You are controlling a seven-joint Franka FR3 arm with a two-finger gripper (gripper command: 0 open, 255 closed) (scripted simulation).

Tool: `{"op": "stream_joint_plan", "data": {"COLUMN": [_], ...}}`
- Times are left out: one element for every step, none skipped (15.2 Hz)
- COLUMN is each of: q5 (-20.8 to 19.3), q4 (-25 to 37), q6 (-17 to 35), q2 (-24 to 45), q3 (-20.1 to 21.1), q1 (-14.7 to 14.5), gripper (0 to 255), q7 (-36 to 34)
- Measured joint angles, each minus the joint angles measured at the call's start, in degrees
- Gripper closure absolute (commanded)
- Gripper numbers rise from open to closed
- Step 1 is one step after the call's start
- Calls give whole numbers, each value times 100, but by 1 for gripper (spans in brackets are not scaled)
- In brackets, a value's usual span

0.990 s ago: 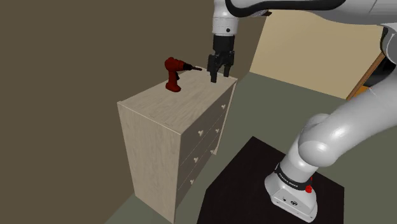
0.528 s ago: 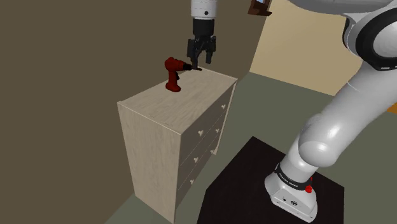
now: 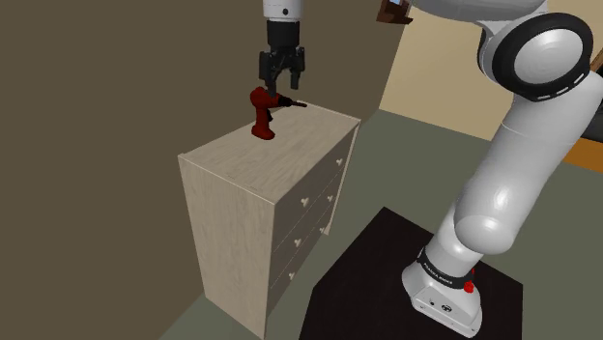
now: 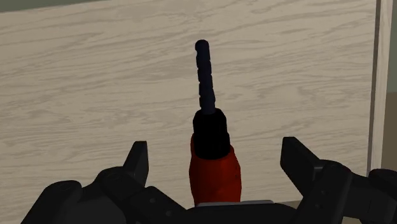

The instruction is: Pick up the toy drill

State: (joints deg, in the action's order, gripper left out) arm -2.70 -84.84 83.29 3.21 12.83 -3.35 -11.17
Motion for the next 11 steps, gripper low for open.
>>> {"op": "stream_joint_plan", "data": {"q5": [-2, 5, 11, 14, 16, 17, 18, 18, 19, 19, 20], "q4": [-57, -180, -289, -369, -409, -433, -444, -449, -451, -452, -452], "q6": [61, 149, 237, 303, 335, 352, 360, 365, 367, 368, 368], "q2": [5, -32, -54, -69, -77, -84, -88, -91, -92, -92, -93], "q3": [3, -2, 0, -3, -5, -7, -8, -8, -8, -7, -7], "q1": [-3, 3, 2, 5, 8, 10, 11, 12, 11, 11, 11], "gripper": [0, 0, 0, 0, 0, 255, 255, 255, 255, 255, 255], "q7": [-9, -1, -8, -5, -3, 0, 2, 3, 4, 5, 5]}}
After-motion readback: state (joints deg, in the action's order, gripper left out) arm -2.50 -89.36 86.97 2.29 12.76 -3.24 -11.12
